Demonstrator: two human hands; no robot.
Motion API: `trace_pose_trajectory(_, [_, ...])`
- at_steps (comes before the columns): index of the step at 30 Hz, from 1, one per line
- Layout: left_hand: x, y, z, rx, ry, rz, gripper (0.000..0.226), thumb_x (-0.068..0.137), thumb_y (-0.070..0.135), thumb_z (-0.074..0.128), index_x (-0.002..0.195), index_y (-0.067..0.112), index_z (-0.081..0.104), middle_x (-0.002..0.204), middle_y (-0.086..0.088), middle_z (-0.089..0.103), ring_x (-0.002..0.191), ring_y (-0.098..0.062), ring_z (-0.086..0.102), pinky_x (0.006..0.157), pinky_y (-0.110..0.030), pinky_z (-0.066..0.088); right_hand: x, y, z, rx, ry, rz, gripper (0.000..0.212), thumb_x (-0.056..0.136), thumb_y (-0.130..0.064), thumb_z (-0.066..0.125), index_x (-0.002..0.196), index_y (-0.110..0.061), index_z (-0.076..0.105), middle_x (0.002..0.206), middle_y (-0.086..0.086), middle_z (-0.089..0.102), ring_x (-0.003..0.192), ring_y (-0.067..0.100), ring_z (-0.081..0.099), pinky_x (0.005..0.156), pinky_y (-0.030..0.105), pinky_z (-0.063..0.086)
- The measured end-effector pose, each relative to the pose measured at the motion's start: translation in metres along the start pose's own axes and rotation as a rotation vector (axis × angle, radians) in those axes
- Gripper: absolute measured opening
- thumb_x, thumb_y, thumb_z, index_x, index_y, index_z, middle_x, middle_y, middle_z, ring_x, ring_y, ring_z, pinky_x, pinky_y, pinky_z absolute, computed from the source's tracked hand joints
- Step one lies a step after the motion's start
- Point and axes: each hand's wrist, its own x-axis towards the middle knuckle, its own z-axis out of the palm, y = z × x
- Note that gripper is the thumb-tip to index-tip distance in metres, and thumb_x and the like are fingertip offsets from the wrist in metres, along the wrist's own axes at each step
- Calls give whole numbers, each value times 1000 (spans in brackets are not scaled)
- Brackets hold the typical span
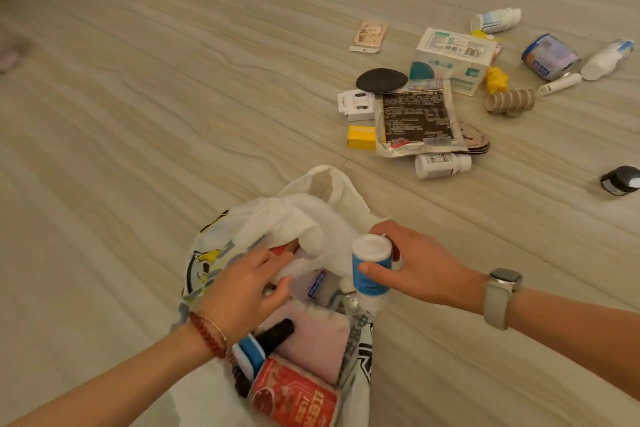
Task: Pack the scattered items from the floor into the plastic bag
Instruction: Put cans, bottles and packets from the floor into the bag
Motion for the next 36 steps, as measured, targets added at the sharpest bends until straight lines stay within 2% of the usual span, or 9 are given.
trace_pose_trajectory(5, [-51, -40, -16, 233, 40, 119, 33, 76, 31, 48, 101, 18, 65, 79, 2, 68, 73, -11, 55, 59, -24, 48, 14, -45, 45, 240, -67, -35, 42, 76, -19, 68, 105, -23, 38, 107, -1, 45, 94, 14, 49, 76, 20, 41])
trace_pose_trajectory(8, [-78, -57, -17, 327, 90, 96, 32, 74, 35, 50, 92, 17, 69, 76, 4, 69, 78, -10, 45, 66, -23, 34, 18, -58, 66, 231, -67, -94, 47, 73, -10, 67, 103, -25, 34, 105, -2, 36, 94, 10, 45, 69, 6, 38])
trace_pose_trajectory(11, [-98, -61, -9, 421, 51, 100, 31, 72, 41, 49, 78, 19, 70, 63, 7, 66, 72, -14, 51, 64, -26, 28, 20, -65, 81, 148, -86, -226, 46, 72, -8, 66, 110, -16, 40, 111, 3, 39, 100, 12, 47, 80, 11, 44])
trace_pose_trajectory(14, [-109, -56, -1, 505, -48, 105, 23, 65, 43, 58, 62, 21, 62, 57, 6, 62, 60, -17, 59, 63, -27, 26, 21, -67, 95, -51, -113, -352, 49, 77, -14, 63, 120, -7, 41, 118, 9, 43, 105, 20, 49, 85, 30, 47])
trace_pose_trajectory(18, [-115, -60, -1, 561, -129, 97, 30, 53, 44, 76, 64, 22, 59, 64, 6, 63, 66, -17, 60, 66, -30, 27, 25, -64, 105, -455, -192, -416, 55, 78, -32, 66, 123, -8, 44, 121, 7, 50, 100, 27, 56, 77, 32, 45])
trace_pose_trajectory(22, [-115, -61, -2, 608, -167, 123, 40, 52, 56, 74, 63, 20, 62, 63, 5, 64, 67, -18, 62, 72, -33, 29, 36, -59, 119, -876, -130, -472, 60, 43, -61, 76, 81, -16, 64, 77, 0, 64, 68, 19, 60, 61, 28, 48])
trace_pose_trajectory(26, [-113, -61, 2, 594, -186, 124, 45, 64, 65, 57, 64, 21, 65, 67, 5, 62, 70, -16, 59, 72, -33, 29, 39, -66, 143, -893, -88, -577, 62, 40, -75, 68, 66, -19, 64, 63, -4, 60, 60, 15, 56, 60, 28, 42])
trace_pose_trajectory(29, [-104, -59, -4, 468, -84, 81, 44, 76, 57, 42, 68, 22, 67, 76, 5, 65, 76, -16, 60, 74, -32, 31, 38, -64, 142, -848, -71, -598, 58, 54, -74, 60, 78, -22, 68, 71, -6, 63, 66, 14, 59, 62, 26, 45])
trace_pose_trajectory(36, [-25, -43, -21, 227, 306, 56, 25, 78, 37, 48, 86, 20, 65, 93, 0, 66, 93, -11, 46, 80, -30, 31, 49, -42, 73, -464, 194, -564, 29, 83, -30, 44, 108, -20, 55, 103, 1, 66, 97, 12, 48, 79, 24, 33])
